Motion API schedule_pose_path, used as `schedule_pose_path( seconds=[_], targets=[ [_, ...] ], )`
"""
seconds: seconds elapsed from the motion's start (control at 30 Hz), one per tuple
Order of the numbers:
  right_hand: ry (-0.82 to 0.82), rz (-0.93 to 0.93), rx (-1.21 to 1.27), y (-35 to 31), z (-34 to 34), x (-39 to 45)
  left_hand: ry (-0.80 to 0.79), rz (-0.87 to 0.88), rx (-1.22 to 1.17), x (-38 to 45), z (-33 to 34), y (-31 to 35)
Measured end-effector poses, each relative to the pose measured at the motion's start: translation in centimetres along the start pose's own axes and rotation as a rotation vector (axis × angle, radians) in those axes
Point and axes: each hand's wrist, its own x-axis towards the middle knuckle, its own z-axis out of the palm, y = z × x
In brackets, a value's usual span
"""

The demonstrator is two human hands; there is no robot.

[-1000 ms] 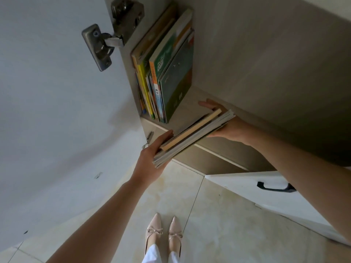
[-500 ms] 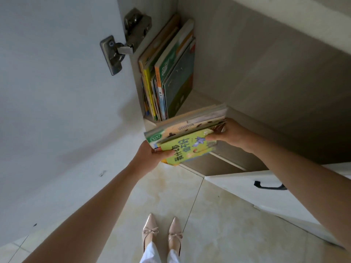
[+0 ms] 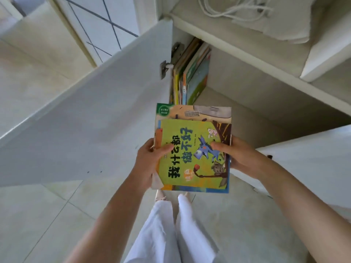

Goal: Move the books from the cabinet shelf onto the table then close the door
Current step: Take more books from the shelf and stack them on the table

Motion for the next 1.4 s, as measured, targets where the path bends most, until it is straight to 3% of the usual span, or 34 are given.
schedule_pose_path(
  seconds=[0.1, 0.27, 0.53, 0.97, 1.2, 1.4],
  targets=[
    [0.059, -0.065, 0.037, -0.1, 3.1, -3.8, 0.122, -0.013, -0.060, -5.3, -0.3, 0.5],
    [0.234, -0.144, -0.116, 0.3, 6.8, -8.3, 0.286, 0.016, -0.065, -12.7, -0.9, 0.8],
    [0.139, -0.254, -0.274, 0.0, 9.5, -11.0, 0.462, 0.140, 0.013, -18.8, -0.6, 0.1],
    [-0.382, -0.342, -0.688, 1.0, 14.9, -13.1, 0.985, 0.306, -0.415, -29.1, 1.0, -9.5],
    [-0.748, -0.524, -0.906, 4.6, 23.7, -16.0, 1.298, 0.350, -0.563, -36.6, -1.4, -14.9],
    [-0.961, -0.540, -1.047, 10.9, 32.1, -19.7, 1.511, 0.320, -0.647, -43.5, -4.8, -20.9]
  ],
)
